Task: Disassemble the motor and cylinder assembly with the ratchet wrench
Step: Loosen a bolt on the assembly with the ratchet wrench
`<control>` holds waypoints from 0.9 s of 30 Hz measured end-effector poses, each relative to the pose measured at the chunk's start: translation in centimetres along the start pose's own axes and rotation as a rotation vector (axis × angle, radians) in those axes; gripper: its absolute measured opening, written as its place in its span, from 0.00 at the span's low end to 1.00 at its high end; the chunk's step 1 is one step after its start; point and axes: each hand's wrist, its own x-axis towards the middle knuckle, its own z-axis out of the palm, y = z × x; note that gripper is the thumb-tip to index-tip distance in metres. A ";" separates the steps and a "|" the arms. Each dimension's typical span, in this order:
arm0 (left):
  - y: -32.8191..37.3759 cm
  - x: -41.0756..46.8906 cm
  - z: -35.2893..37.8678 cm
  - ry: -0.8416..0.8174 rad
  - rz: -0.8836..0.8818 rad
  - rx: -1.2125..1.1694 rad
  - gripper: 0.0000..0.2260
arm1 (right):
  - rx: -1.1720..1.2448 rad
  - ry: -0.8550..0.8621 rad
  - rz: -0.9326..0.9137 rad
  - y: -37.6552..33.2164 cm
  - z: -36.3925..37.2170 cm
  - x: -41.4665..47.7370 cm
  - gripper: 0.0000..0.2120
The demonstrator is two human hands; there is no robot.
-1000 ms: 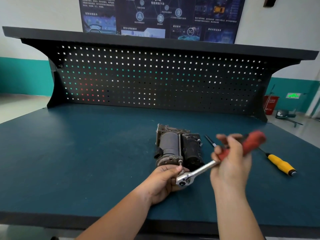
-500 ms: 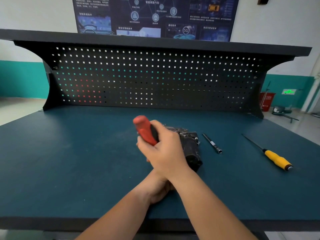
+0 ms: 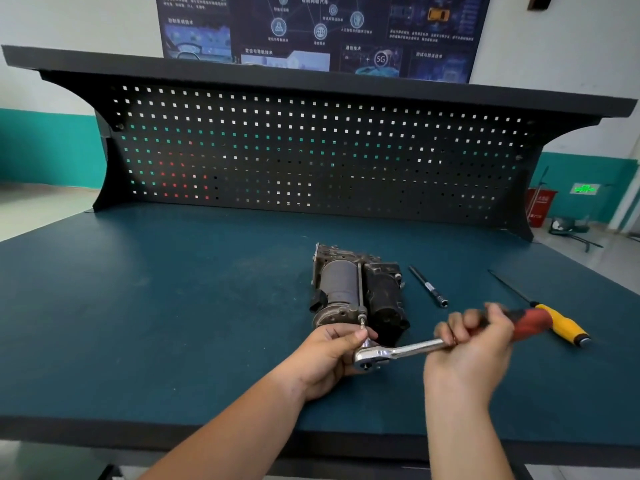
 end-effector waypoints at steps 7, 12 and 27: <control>-0.1 -0.1 0.0 0.029 0.012 0.046 0.08 | 0.020 0.044 -0.009 0.3 -0.3 0.4 0.08; -0.2 0.3 -0.2 0.023 -0.007 0.005 0.07 | -0.175 -0.243 -0.119 0.3 3.7 -0.6 0.09; 0.0 0.0 -0.3 -0.097 -0.031 0.025 0.18 | -0.994 -1.124 -0.441 5.7 7.8 -5.6 0.17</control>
